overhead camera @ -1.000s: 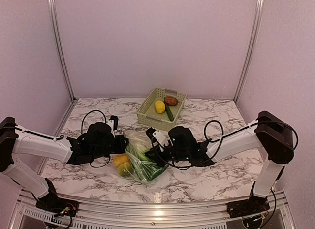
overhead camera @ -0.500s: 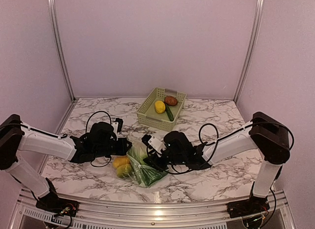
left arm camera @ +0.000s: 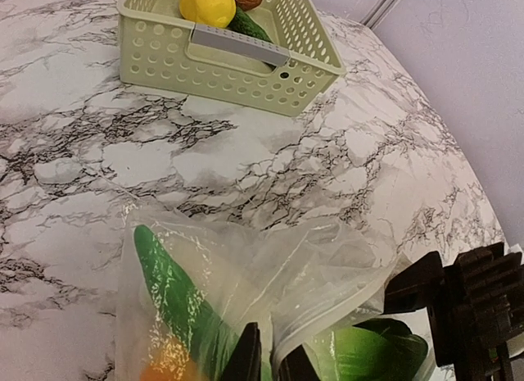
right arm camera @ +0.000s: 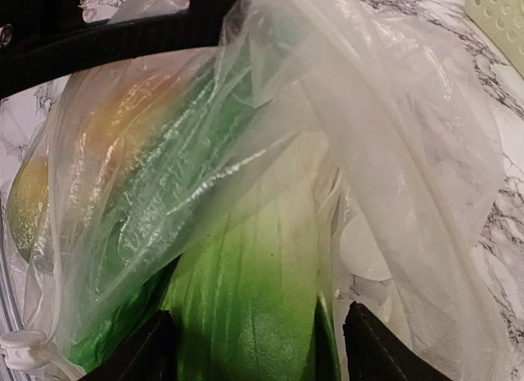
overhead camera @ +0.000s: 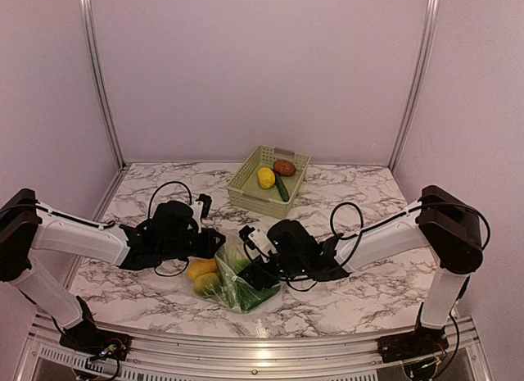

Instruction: Open the zip-top bag and remove the fake food

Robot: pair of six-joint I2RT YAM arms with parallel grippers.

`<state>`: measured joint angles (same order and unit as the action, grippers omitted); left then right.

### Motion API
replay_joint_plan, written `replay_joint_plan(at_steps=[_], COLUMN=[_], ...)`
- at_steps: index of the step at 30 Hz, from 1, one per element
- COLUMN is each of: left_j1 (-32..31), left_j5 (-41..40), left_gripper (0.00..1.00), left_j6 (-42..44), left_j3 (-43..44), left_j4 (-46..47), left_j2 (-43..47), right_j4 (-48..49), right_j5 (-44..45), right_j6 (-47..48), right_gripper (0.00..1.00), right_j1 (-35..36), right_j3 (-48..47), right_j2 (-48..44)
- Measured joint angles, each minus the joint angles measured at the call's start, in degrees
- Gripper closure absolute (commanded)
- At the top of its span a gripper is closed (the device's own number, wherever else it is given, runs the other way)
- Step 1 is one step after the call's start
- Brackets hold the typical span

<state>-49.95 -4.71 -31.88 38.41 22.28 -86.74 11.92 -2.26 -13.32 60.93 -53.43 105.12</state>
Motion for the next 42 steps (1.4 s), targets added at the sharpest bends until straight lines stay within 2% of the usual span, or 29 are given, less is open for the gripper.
replay_joint_plan(at_steps=[1, 2, 4, 6, 8, 10, 12, 14, 17, 22, 26, 30, 32, 37, 39, 42], left_j1=[-0.02, -0.02, -0.04, -0.04, 0.00, 0.26, 0.87, 1.53, 2.34, 2.67, 2.67, 2.67, 2.73, 2.82, 2.84, 3.17], left_j5=[0.07, 0.20, 0.39, 0.39, 0.04, -0.74, -1.90, -3.32, -4.68, -3.76, -1.14, 0.70, 1.46, 3.61, 3.78, 3.58], left_gripper=[0.79, 0.68, 0.50, 0.35, 0.27, 0.22, 0.16, 0.15, 0.15, 0.20, 0.24, 0.34, 0.43, 0.86, 1.00, 1.00], left_j6=[0.15, 0.50, 0.57, 0.39, -0.13, -1.33, -2.75, -4.20, -7.63, -12.09, -14.53, -15.80, -16.37, -17.18, -17.75, -17.51], left_j3=[0.00, 0.00, 0.00, -0.04, -0.68, -2.54, -4.96, -7.45, -12.28, -19.52, -23.02, -23.37, -23.23, -22.16, -21.84, -21.75], left_j4=[-0.02, -0.02, -0.04, -0.11, -0.22, -1.01, -2.08, -3.65, -6.32, -10.29, -11.19, -8.68, -6.67, -0.70, 0.66, 1.44], left_j2=[0.00, 0.00, 0.00, 0.22, 1.53, 5.14, 10.14, 15.39, 22.34, 26.49, 26.58, 22.77, 19.63, 13.25, 12.83, 13.84], right_j4=[0.02, 0.02, 0.35, 0.90, 1.31, 1.70, 2.21, 2.62, 3.76, 5.79, 7.04, 7.34, 7.45, 7.48, 7.21, 5.99], right_j5=[-0.46, -1.16, -3.41, -5.57, -6.91, -7.96, -8.81, -9.44, -10.69, -12.09, -12.81, -13.25, -13.35, -13.38, -13.35, -13.29], right_j6=[-0.57, -1.46, -2.21, -2.89, -3.52, -4.11, -4.55, -4.87, -5.86, -7.15, -7.74, -7.91, -7.91, -7.87, -7.82, -7.58], right_gripper=[0.13, 0.09, 0.08, 0.13, 0.20, 0.29, 0.43, 0.57, 0.68, 0.86, 1.00, 1.00, 1.00, 1.00, 1.00, 1.00], right_j1=[-0.04, -0.09, -0.11, -0.11, -0.11, -0.11, -0.11, -0.17, -0.48, -1.11, -1.42, -1.49, -1.49, -1.49, -1.53, -1.81], right_j3=[0.37, 0.55, 0.68, 0.68, 0.68, 0.68, 0.68, 0.72, 1.11, 2.36, 3.08, 3.15, 3.19, 3.45, 3.45, 3.52], right_j2=[0.00, 0.02, 0.33, 1.29, 2.34, 3.17, 3.43, 3.50, 3.52, 3.50, 3.10, 3.06, 3.02, 2.56, 2.36, 1.53])
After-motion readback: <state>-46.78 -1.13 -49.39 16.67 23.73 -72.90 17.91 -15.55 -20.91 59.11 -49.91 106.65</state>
